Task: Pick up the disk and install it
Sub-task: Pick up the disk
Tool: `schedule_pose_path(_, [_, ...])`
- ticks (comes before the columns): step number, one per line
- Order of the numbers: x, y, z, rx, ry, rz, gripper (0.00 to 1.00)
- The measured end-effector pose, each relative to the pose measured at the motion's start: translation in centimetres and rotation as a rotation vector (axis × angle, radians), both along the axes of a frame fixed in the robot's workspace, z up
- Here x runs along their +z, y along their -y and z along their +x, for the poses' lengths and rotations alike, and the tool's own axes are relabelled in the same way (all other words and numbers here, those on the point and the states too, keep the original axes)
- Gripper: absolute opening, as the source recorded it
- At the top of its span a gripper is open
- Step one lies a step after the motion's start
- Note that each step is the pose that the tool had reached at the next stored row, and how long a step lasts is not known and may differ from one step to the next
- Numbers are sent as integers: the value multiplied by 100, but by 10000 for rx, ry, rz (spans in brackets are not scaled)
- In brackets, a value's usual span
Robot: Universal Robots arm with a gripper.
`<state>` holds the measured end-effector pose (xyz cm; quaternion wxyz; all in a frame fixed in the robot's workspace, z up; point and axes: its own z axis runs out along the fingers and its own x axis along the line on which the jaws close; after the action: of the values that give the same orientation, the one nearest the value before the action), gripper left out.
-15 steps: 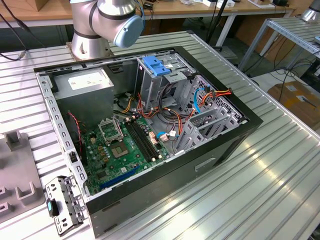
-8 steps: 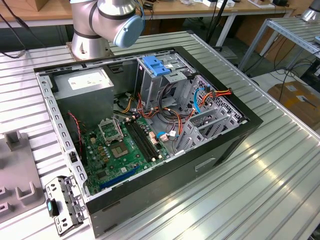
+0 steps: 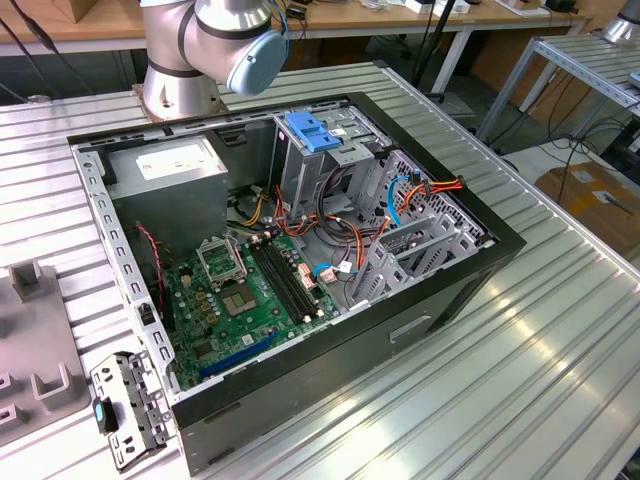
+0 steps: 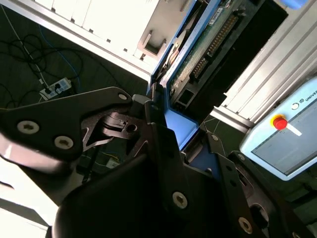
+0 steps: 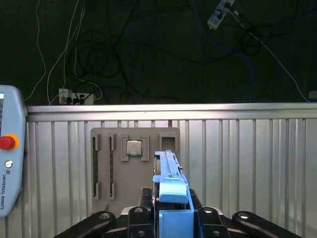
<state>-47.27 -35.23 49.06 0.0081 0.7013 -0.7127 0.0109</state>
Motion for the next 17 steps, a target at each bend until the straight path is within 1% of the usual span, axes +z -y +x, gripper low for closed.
schedule_pose_path(2, [67, 0, -1, -1, 0, 0, 37])
schedule_pose_path(4, [113, 0, 0, 0, 0, 1, 37])
schedule_pose_path(10, [128, 0, 0, 0, 1, 0, 37])
schedule_pose_path(17, [128, 0, 42, 0, 0, 0, 37])
